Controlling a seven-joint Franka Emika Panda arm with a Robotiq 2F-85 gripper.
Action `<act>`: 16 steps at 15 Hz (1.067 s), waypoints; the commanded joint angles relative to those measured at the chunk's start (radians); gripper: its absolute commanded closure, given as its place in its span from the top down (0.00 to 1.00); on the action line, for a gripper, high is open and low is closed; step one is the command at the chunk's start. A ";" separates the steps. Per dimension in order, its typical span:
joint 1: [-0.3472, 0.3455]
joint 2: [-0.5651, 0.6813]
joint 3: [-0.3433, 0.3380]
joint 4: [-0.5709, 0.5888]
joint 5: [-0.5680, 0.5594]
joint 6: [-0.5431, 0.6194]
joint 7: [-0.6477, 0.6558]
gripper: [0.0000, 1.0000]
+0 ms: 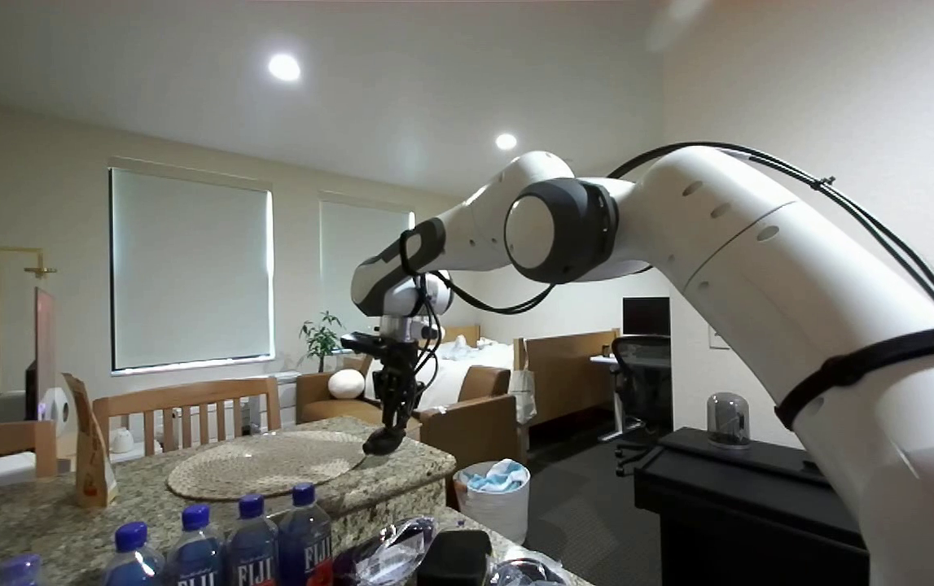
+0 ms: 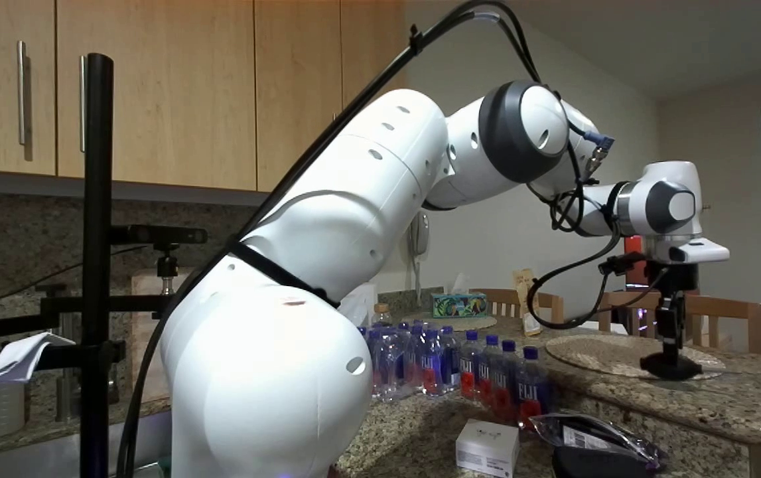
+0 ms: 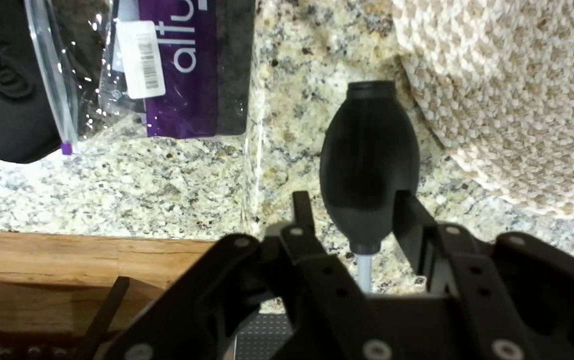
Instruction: Remove the black pump from the plastic bag and put it on the top counter
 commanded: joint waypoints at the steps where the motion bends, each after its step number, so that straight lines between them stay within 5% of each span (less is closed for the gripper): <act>1: -0.002 0.021 0.000 0.049 -0.018 -0.038 0.039 0.59; 7: -0.002 0.031 0.001 0.071 -0.019 -0.038 0.038 0.55; 9: -0.003 0.030 0.002 0.072 -0.016 -0.040 0.035 0.79; 12: 0.007 -0.007 0.007 0.019 -0.021 -0.016 0.016 0.97; 16: 0.026 -0.057 0.018 -0.041 -0.042 -0.001 -0.024 1.00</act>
